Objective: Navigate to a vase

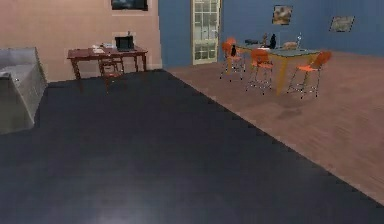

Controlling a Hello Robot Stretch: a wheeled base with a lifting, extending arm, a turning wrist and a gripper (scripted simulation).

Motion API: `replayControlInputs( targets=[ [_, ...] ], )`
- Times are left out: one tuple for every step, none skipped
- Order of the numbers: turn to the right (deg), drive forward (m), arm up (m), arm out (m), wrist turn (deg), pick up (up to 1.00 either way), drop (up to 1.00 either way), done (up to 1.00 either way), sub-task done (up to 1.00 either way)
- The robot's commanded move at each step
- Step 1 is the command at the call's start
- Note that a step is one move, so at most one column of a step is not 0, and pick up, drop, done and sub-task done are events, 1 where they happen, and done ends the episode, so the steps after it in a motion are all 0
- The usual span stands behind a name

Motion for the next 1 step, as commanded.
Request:
replayControlInputs(
  targets=[
    [-6.0, 0.00, 0.00, 0.00, 0.0, 0.00, 0.00, 0.00, 0.00]
  ],
)
